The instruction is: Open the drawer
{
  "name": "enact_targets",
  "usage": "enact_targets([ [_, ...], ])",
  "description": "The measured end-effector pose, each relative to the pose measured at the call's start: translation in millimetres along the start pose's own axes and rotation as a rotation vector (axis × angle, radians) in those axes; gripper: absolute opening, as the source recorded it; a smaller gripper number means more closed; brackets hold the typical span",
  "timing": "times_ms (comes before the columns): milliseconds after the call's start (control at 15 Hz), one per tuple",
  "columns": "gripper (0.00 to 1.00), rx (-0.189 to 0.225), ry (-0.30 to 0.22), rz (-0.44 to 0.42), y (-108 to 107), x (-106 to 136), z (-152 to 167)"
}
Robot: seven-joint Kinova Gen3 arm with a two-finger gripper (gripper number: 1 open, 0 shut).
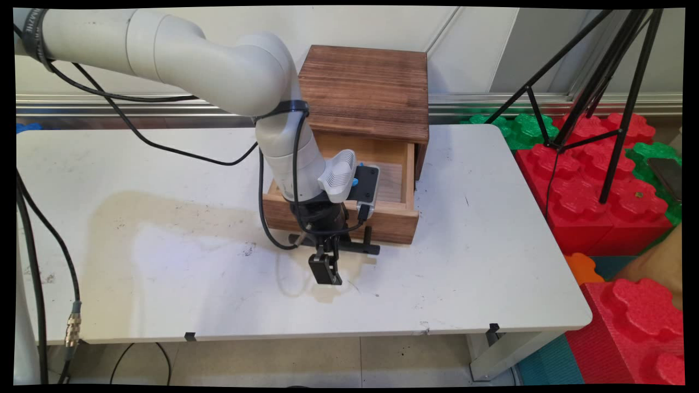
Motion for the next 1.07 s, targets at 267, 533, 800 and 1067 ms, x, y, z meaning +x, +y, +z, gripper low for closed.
enact_targets([
  [267, 1.00, -0.005, 0.003, 0.000, 8, 1, -1],
  [533, 1.00, -0.013, 0.006, 0.001, 19, 2, -3],
  [800, 1.00, -0.019, 0.007, 0.001, 26, 3, -5],
  [1067, 1.00, -0.023, 0.008, 0.002, 33, 3, -6],
])
